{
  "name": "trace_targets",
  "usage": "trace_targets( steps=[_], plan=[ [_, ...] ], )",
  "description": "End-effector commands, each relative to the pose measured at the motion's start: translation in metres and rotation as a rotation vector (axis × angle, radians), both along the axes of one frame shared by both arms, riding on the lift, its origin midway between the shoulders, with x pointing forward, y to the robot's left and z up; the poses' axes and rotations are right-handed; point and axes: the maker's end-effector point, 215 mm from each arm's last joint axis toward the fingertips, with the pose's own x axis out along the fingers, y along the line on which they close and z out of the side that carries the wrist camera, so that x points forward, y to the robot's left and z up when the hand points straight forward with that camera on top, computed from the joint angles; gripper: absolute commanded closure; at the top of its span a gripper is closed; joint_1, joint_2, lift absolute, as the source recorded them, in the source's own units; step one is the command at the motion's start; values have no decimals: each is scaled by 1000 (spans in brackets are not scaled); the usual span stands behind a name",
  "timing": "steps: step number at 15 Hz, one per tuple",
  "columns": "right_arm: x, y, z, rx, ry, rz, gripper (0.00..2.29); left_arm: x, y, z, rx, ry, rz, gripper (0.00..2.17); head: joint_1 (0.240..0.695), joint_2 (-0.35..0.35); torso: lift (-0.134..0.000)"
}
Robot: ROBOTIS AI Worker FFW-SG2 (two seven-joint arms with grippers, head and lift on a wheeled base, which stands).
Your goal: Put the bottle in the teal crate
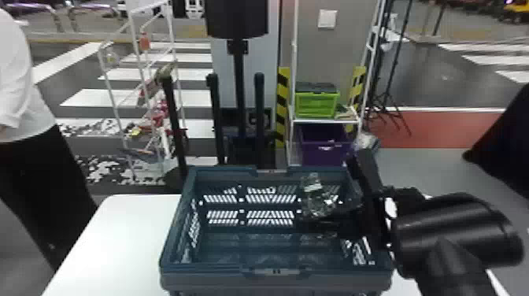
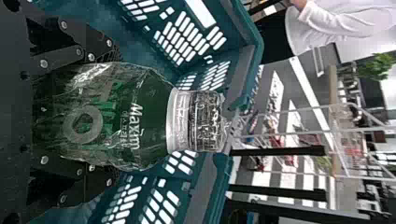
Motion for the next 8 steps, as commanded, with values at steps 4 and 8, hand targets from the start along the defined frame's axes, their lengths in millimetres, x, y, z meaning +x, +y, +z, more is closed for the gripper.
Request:
trace_targets(
  steps=[4, 8],
  plan=[
    [5, 7, -46, -83, 110, 39, 2007, -8, 3, 9, -27, -41, 11, 134, 499, 0, 0],
    [15, 7, -63, -113, 138, 57, 2007, -12, 3, 8, -39, -56, 12, 134, 499, 0, 0]
  ],
)
